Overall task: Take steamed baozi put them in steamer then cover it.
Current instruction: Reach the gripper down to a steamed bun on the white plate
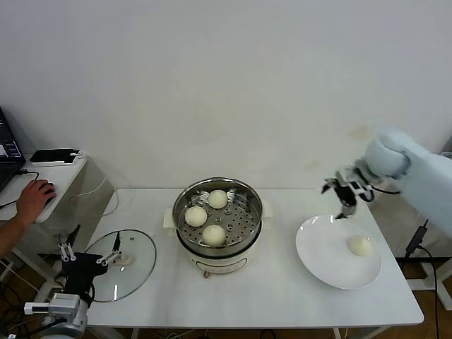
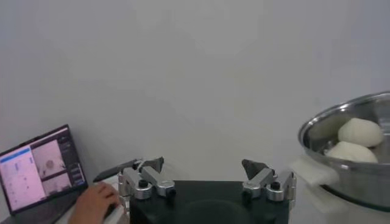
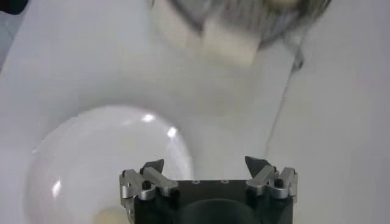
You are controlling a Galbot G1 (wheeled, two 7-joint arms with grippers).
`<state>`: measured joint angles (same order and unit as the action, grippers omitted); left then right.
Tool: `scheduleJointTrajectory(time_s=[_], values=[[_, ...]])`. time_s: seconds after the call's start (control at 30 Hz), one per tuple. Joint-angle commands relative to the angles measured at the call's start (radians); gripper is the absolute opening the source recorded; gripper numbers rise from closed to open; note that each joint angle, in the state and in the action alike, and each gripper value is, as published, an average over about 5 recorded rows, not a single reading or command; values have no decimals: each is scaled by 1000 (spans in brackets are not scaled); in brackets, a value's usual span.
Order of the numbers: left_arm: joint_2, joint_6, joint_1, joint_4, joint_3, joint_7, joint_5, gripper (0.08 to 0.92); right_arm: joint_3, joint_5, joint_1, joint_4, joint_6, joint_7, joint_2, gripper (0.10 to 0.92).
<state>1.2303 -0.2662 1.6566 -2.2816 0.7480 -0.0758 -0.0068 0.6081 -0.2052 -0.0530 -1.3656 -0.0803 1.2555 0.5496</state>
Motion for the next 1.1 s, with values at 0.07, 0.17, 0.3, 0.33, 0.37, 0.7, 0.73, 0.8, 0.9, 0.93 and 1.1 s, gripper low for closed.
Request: scheduleJointTrajectory(time_s=[0.07, 0.17, 0.3, 0.33, 0.37, 0.7, 0.73, 0.8, 0.9, 0.93, 1.1], values=[[-4, -1, 2, 6, -15, 0, 4, 823, -378, -195, 377, 179, 86, 5, -47, 823], [-4, -3, 4, 4, -13, 0, 6, 823, -374, -237, 360, 263, 116, -3, 10, 823], [2, -5, 7, 2, -14, 0, 10, 823, -362, -266, 333, 345, 135, -11, 85, 823], [4, -5, 7, 2, -14, 0, 11, 823, -362, -271, 330, 358, 137, -12, 101, 823], [7, -5, 7, 3, -14, 0, 12, 823, -361, -276, 328, 369, 139, -12, 115, 823], [14, -5, 14, 6, 0, 0, 13, 823, -356, -315, 328, 431, 144, -24, 202, 823], [15, -5, 15, 7, 1, 0, 13, 823, -356, -318, 326, 438, 144, -26, 207, 823], [15, -5, 16, 7, 2, 0, 13, 823, -356, -324, 323, 453, 145, -31, 217, 823], [16, -5, 15, 9, 4, 1, 13, 823, -364, -337, 319, 475, 148, -38, 234, 823], [17, -5, 15, 10, 4, 1, 13, 823, -367, -342, 319, 480, 147, -39, 239, 823], [20, -5, 14, 13, 2, 2, 14, 823, -374, -355, 326, 479, 140, -34, 247, 823]])
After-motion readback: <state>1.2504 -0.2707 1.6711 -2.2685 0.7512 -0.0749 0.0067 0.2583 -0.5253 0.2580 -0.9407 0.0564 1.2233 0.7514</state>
